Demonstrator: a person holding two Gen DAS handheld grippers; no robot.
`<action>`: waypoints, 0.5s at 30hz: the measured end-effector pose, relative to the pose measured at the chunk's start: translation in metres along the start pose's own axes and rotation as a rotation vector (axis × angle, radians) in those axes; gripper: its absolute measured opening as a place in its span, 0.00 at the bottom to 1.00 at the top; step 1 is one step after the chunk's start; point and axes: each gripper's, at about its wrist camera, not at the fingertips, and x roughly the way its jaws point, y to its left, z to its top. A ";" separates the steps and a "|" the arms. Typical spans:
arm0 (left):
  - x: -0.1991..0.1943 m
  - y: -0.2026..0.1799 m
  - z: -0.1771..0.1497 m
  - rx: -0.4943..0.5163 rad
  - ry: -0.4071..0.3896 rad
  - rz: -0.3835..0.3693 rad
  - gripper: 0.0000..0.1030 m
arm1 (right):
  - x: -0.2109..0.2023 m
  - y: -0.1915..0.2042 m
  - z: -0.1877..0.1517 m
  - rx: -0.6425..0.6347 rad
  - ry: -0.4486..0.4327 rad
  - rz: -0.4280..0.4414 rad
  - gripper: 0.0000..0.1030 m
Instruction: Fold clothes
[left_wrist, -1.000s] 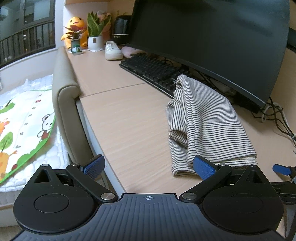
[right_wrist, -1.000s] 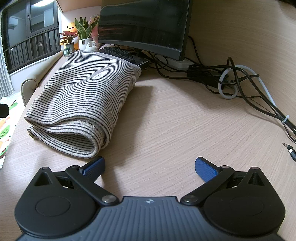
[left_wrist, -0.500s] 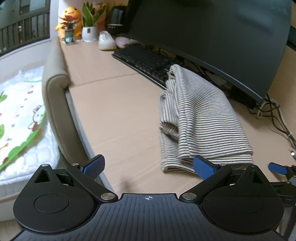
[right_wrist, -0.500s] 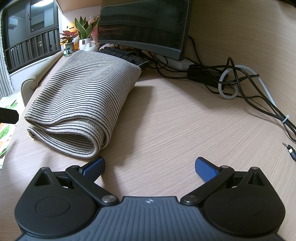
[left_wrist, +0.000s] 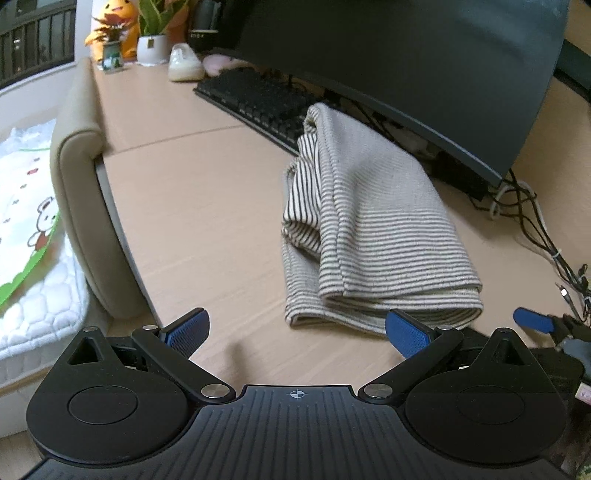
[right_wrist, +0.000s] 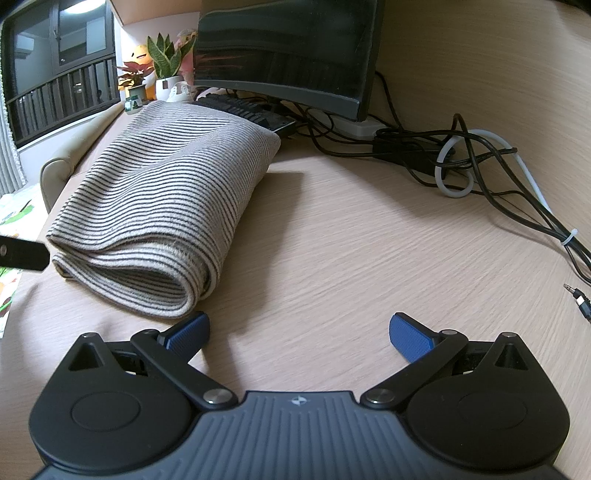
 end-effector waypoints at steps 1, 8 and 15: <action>0.001 0.001 0.000 -0.002 0.003 0.003 1.00 | 0.000 0.001 0.000 0.007 0.000 -0.004 1.00; -0.004 0.000 -0.001 0.007 0.019 -0.006 1.00 | -0.015 0.003 -0.001 0.178 0.007 0.112 1.00; -0.012 -0.002 -0.006 0.035 0.023 -0.039 1.00 | -0.066 0.030 0.003 0.186 -0.168 0.067 1.00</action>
